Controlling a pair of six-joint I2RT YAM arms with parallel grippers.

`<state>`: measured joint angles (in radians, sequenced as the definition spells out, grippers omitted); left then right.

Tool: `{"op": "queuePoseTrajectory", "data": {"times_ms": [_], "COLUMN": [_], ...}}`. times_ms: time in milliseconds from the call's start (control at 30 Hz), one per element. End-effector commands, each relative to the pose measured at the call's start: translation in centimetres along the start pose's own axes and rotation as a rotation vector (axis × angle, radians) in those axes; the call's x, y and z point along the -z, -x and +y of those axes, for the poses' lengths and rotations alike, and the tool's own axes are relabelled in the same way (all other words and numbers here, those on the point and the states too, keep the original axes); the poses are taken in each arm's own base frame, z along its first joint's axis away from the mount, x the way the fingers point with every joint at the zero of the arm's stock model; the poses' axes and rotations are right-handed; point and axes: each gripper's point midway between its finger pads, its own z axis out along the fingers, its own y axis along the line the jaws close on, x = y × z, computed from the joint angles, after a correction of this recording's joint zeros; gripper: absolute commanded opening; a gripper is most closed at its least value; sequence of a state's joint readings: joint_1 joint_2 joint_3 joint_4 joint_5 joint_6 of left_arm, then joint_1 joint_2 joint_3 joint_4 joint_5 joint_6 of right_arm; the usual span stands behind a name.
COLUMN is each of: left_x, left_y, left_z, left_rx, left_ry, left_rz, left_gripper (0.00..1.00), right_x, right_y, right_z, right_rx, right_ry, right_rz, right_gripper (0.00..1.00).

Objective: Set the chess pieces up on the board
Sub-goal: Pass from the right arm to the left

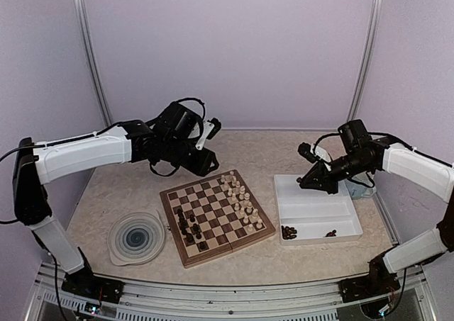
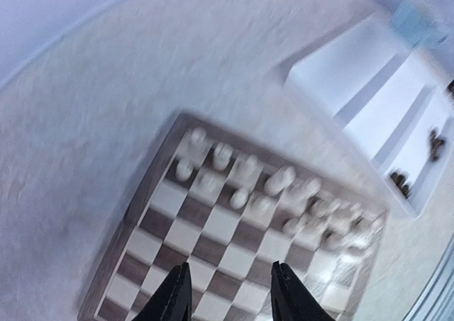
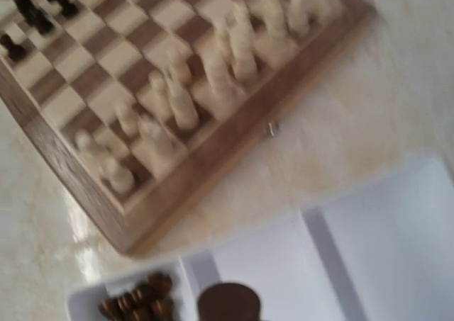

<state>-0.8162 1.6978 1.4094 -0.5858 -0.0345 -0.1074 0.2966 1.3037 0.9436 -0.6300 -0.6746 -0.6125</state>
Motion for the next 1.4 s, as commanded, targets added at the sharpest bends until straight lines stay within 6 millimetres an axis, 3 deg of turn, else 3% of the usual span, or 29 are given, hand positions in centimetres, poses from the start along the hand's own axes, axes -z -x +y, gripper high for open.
{"op": "queuePoseTrajectory", "data": {"times_ms": [0,200,500,767,1000,1167,1367], "left_x": [4.8,4.7,3.3,1.0,0.3,-0.2,0.1], "left_y": [9.5,12.0,10.7,8.8,8.1,8.0,8.0], "left_z": [-6.4,-12.1,-16.4,-17.2,-17.2,-16.1,-15.9], "left_rx": [0.061,0.177,0.216,0.228,0.248,0.277,0.29], "left_ry": [-0.243,-0.576,-0.779,-0.796,-0.796,-0.737,-0.737], "left_rz": [-0.407,-0.477,-0.387,-0.276,-0.251,-0.261,-0.268], "left_gripper": [0.4,0.42,0.44,0.38,0.3,0.39,0.4], "right_x": [-0.4,-1.5,-3.2,-3.6,-3.2,-3.2,-3.2], "right_y": [3.7,7.5,9.7,10.9,11.7,11.5,11.4], "right_z": [1.5,3.2,4.8,4.8,4.8,4.8,4.8], "right_rx": [0.088,0.183,0.271,0.295,0.304,0.302,0.3], "right_ry": [0.067,0.105,0.119,0.11,0.104,0.103,0.102], "right_rz": [-0.015,0.003,0.046,0.049,0.032,0.034,0.034], "right_gripper": [0.04,0.04,0.04,0.03,0.03,0.03,0.03]}}
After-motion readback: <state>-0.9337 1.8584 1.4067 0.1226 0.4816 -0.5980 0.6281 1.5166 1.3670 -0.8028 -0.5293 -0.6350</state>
